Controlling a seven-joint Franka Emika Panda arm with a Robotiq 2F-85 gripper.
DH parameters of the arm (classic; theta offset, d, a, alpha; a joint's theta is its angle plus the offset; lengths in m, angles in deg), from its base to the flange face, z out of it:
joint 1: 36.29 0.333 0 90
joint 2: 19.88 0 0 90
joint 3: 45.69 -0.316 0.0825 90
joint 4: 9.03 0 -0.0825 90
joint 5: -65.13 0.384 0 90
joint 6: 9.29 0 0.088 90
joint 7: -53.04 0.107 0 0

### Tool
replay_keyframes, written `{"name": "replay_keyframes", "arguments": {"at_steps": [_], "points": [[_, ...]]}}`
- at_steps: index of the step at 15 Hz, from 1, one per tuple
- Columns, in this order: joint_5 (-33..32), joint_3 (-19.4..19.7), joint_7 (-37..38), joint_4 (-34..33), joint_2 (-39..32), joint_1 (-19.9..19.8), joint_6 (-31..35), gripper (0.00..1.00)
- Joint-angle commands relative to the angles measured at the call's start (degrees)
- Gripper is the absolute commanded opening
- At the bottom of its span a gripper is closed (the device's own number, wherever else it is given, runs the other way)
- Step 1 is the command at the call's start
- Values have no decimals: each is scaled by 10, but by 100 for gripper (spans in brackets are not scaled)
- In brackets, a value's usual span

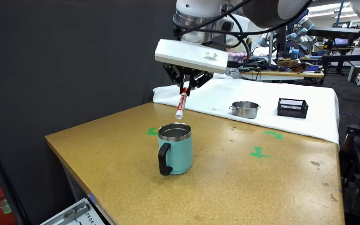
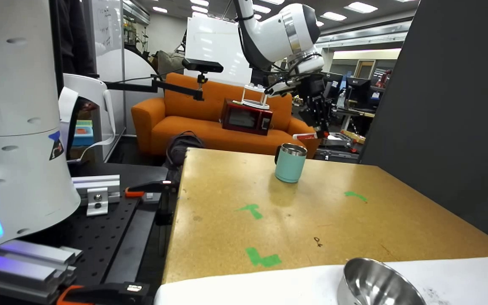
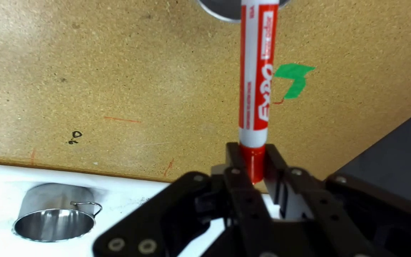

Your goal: Put the marker in the mug

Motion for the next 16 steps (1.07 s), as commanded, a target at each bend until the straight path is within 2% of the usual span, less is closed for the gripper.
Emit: {"name": "replay_keyframes", "arguments": {"at_steps": [1, 3, 8, 12, 13, 14, 16], "points": [[-44, -26, 34, 4, -8, -23, -1, 5], [-88, -24, 72, 7, -19, -21, 17, 5], [-233, -25, 221, 9, -46, -25, 41, 5], [-314, -49, 299, 6, -53, -47, 39, 5], [-327, -57, 308, 7, -53, -55, 40, 44], [-286, -15, 267, -4, -50, -19, 55, 45], [-287, -18, 262, -5, -50, -26, 67, 58]]}}
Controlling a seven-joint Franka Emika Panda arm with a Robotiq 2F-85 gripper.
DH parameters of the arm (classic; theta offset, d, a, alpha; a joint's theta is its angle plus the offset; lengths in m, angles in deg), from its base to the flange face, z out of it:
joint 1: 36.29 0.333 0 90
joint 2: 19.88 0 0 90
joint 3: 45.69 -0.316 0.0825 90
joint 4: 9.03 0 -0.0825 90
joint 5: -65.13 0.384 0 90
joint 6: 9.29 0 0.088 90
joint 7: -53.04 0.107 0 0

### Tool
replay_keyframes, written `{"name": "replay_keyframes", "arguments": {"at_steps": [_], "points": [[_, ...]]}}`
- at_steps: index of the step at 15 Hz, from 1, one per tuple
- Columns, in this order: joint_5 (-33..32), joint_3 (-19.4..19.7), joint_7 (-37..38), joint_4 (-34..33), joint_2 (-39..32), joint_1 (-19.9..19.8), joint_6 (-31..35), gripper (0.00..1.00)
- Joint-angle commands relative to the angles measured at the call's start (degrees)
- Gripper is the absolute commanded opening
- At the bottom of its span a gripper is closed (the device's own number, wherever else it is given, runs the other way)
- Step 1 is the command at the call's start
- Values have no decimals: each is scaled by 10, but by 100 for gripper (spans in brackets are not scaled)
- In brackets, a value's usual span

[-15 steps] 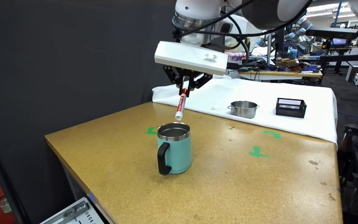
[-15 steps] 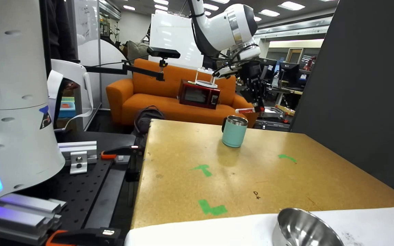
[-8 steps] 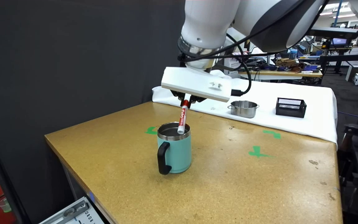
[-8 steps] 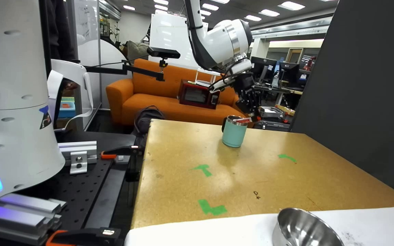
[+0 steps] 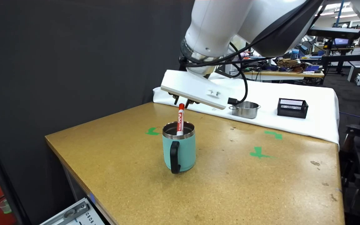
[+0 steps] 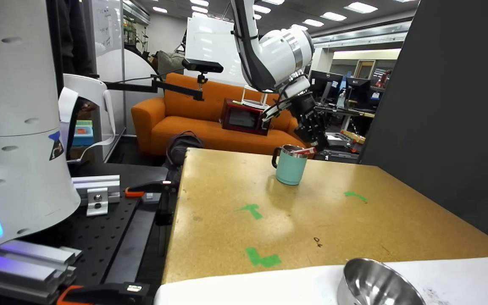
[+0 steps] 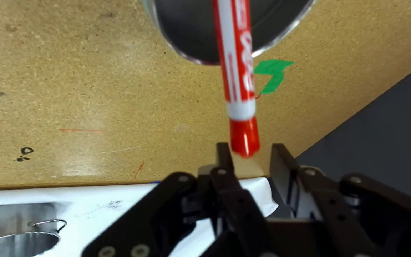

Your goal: Put the marker in the mug

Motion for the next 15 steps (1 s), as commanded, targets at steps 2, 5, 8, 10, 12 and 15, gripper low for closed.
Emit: {"name": "replay_keyframes", "arguments": {"at_steps": [2, 5, 8, 10, 12, 15], "points": [[0, 9, -1, -1, -1, -3, 48, 72], [72, -64, -107, 20, 1, -79, 69, 93], [185, -113, -238, 46, 0, -143, 72, 100], [258, -195, -331, 55, -2, -229, 42, 100], [332, -278, -424, 51, -13, -312, 16, 100], [444, -403, -562, 10, -40, -433, -62, 100]]}}
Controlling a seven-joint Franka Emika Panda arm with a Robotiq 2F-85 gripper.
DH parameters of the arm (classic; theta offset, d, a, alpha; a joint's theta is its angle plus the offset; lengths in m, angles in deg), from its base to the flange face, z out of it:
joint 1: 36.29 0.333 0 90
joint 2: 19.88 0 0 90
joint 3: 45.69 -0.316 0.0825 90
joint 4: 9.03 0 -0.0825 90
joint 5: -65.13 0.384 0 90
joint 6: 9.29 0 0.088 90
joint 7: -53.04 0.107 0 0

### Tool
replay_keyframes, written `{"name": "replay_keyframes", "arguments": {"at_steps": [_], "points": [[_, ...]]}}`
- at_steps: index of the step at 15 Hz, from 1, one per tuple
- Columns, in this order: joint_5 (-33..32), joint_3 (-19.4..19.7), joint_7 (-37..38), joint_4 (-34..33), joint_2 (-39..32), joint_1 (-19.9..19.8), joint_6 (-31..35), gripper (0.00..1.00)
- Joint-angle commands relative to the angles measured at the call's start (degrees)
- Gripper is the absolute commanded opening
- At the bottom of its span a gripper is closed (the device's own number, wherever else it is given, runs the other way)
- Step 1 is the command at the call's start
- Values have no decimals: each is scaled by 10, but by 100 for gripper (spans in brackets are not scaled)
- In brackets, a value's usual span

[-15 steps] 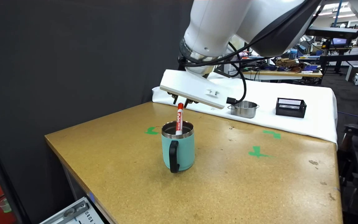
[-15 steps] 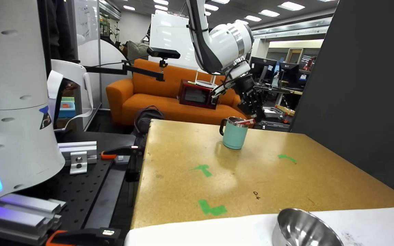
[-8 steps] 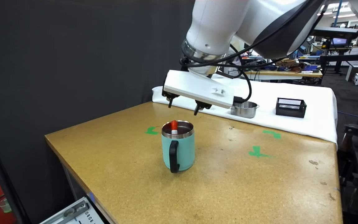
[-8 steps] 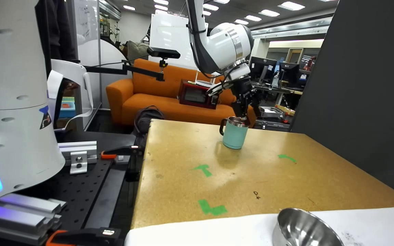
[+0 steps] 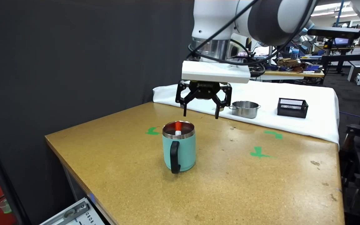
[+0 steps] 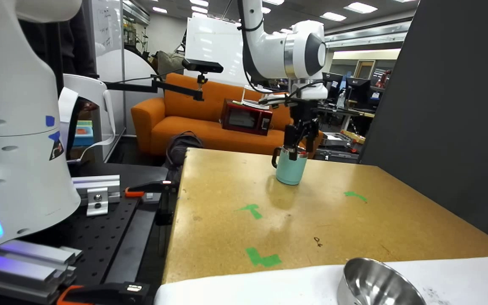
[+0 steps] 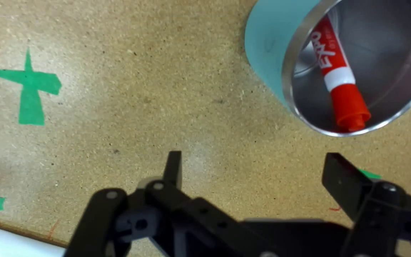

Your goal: Put the marker in the mug

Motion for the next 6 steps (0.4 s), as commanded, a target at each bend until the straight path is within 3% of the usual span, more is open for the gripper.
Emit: {"name": "replay_keyframes", "arguments": {"at_steps": [1, 4, 6], "points": [[119, -151, -155, -55, -34, -144, -106, 100], [245, -188, -281, -120, -33, -193, -213, 100], [360, -112, -362, -162, -9, -137, -271, 100]]}}
